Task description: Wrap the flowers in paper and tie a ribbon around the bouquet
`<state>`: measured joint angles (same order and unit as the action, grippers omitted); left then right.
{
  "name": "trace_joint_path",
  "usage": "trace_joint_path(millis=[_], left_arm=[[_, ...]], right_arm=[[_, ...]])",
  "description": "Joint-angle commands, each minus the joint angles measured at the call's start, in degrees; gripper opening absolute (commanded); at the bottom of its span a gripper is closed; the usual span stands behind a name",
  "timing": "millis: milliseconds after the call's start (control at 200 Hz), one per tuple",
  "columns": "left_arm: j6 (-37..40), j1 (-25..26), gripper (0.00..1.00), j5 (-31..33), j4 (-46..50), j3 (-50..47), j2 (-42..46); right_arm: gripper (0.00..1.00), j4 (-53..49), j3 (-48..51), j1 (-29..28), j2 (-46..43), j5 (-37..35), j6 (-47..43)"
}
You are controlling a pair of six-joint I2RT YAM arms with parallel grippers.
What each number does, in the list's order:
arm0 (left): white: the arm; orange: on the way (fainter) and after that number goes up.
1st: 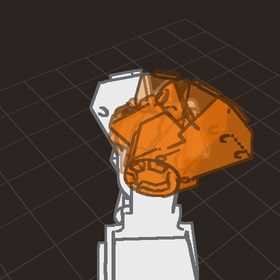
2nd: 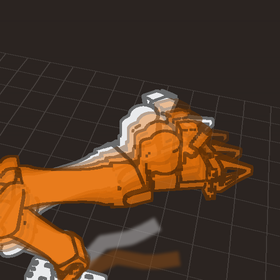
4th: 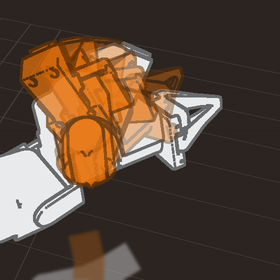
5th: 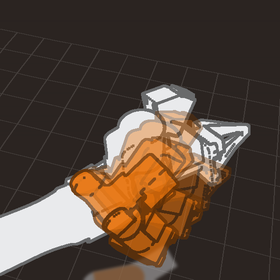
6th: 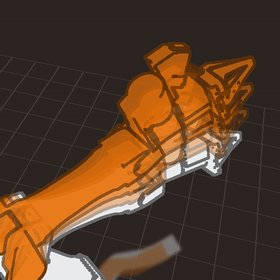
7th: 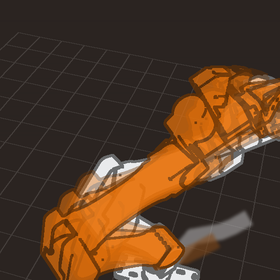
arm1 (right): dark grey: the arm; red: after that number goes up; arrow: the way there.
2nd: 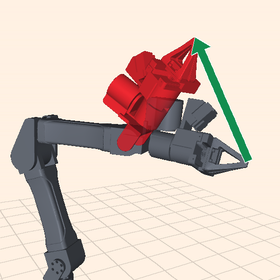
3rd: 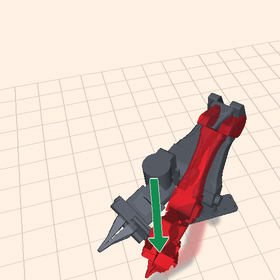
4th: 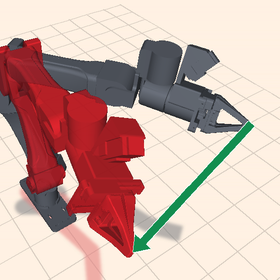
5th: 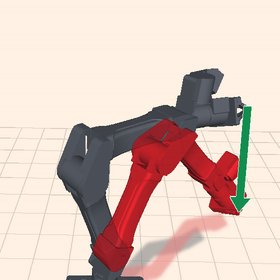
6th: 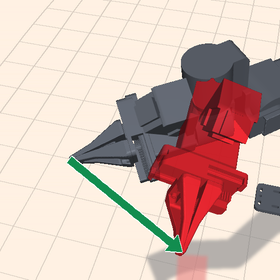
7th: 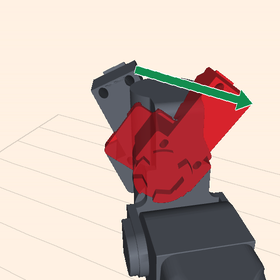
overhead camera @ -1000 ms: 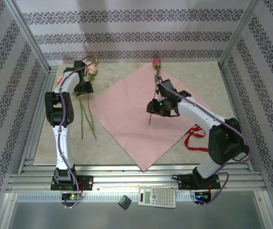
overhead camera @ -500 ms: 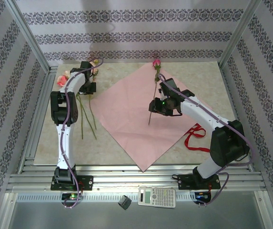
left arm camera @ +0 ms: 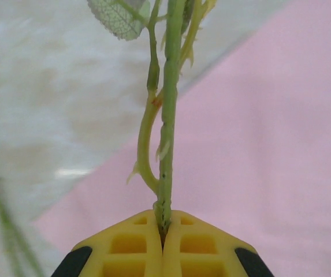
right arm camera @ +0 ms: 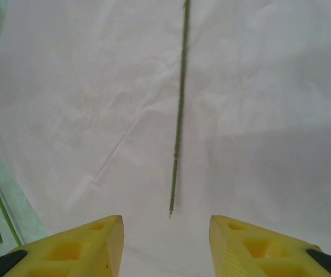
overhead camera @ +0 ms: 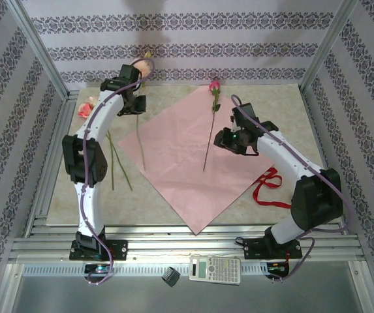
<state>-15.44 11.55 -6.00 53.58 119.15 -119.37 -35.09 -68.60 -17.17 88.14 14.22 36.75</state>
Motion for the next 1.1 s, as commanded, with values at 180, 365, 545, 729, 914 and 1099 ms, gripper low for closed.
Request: trace_joint_path(millis=[180, 365, 545, 729, 914, 1099], left_arm=[[-11.7, 8.8, 0.00, -24.5, -21.5, 8.3, -12.7], [-14.0, 12.1, 0.00, -25.6, -21.8, 23.2, -27.8], [-15.6, 13.7, 0.00, -25.0, -21.8, 26.8, -34.6], [-15.6, 14.3, 0.45, -23.6, -16.7, 27.7, -33.8], [-11.7, 13.0, 0.57, -14.6, -3.9, 26.2, -22.8], [-8.2, 6.0, 0.56, -5.0, 10.0, 16.3, -11.1]], right_arm=[[0.44, -0.5, 4.1, 5.7, -6.9, 1.8, 0.5], [0.44, -1.6, 7.3, 9.3, -12.1, 3.4, 0.1], [0.45, -2.3, 9.2, 10.9, -14.7, 4.5, -0.1], [0.46, -2.1, 10.0, 10.8, -14.7, 5.2, -0.1], [0.47, -0.9, 10.2, 9.4, -14.1, 4.1, -0.1], [0.47, -0.8, 7.4, 4.3, -11.7, 0.7, -2.6]])
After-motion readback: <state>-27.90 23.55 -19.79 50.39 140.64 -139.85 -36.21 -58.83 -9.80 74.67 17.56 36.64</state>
